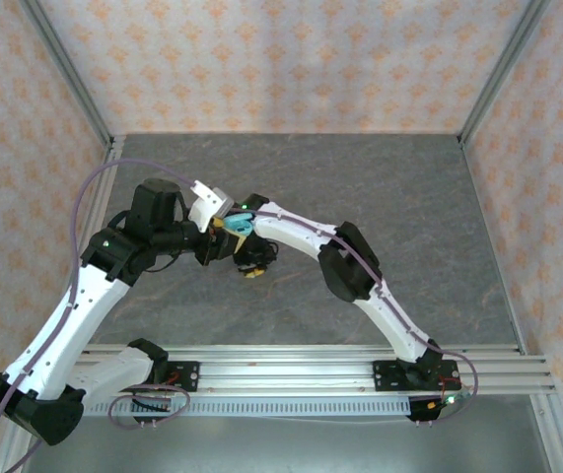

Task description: Insert wireless bluetooth earbuds into charging case

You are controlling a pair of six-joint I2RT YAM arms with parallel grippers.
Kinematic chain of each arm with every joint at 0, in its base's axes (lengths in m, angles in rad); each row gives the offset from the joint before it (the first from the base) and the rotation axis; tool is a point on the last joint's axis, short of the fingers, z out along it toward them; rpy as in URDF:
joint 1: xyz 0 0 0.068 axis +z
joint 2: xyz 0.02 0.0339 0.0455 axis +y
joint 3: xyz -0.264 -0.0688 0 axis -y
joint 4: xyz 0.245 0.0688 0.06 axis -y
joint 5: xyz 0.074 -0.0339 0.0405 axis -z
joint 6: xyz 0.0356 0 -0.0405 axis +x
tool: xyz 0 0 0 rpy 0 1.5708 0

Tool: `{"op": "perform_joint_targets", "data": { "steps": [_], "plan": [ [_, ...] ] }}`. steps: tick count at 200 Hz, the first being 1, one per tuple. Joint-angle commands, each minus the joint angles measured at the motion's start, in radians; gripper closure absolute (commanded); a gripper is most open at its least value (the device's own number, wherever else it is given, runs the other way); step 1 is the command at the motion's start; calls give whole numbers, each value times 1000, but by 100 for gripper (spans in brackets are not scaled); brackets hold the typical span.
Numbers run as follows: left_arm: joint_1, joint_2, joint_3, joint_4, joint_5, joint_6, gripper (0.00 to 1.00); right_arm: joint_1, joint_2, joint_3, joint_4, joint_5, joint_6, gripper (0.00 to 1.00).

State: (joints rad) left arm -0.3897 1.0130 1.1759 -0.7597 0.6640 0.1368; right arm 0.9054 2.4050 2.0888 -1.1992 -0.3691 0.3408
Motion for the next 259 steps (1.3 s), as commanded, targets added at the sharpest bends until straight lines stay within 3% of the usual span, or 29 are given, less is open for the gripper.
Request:
{"op": "perform_joint_targets", "data": {
  "steps": [1, 35, 84, 142, 180, 259],
  "plan": [
    [9, 13, 33, 16, -12, 21, 85, -63, -109, -163, -98, 31, -146, 87],
    [9, 28, 38, 18, 4, 30, 85, -127, -213, -354, -69, 86, -232, 87],
    [9, 41, 38, 23, 15, 33, 85, -144, -237, -375, -68, 113, -245, 84],
    [9, 55, 44, 28, 20, 32, 85, -169, -309, -408, -9, 124, -218, 58],
    [9, 61, 38, 38, 24, 27, 85, -186, -409, -423, 14, 138, -181, 57],
    [9, 76, 34, 84, 53, 6, 85, -238, -741, -587, 246, 26, 105, 64]
  ]
}}
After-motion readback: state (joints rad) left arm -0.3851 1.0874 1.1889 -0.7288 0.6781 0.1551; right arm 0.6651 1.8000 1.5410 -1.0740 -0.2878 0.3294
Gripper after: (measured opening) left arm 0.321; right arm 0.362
